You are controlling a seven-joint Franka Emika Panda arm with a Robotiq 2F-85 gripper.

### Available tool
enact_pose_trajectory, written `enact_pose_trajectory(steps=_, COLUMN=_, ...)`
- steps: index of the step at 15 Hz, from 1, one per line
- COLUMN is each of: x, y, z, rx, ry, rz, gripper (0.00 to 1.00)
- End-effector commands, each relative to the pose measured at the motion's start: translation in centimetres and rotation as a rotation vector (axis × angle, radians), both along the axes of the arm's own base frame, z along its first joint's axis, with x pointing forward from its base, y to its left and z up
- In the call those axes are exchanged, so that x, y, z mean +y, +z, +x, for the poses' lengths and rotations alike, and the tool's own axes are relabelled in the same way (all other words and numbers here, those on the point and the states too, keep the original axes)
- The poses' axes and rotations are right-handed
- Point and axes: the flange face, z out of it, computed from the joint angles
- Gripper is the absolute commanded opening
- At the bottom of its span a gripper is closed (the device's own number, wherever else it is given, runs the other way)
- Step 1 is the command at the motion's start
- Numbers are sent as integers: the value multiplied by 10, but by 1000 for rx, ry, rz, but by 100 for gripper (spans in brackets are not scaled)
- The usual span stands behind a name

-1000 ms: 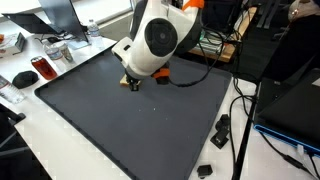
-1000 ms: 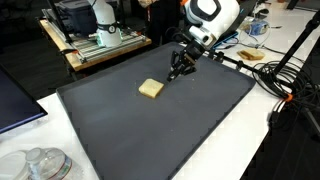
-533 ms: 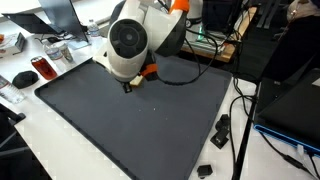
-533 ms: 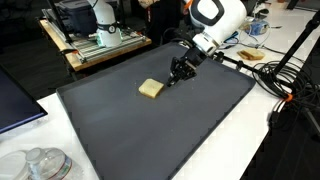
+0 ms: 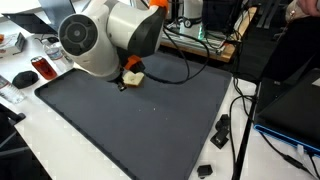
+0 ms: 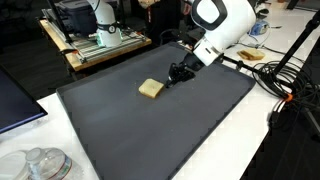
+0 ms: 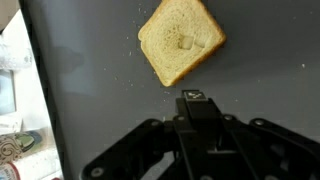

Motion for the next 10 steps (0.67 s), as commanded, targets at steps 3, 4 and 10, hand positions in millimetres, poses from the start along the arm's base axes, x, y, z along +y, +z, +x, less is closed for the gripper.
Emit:
enact_pose_trajectory(steps=3, x=-23, y=1, z=21, rx=79, ry=174, rz=215, gripper=5)
enact_pose_trajectory(steps=4, x=-29, y=2, z=23, rx=86, ry=214, rz=245, gripper=5)
enact_pose_trajectory(steps=10, x=-61, y=4, z=26, rx=176, ry=440, rz=423, gripper=5)
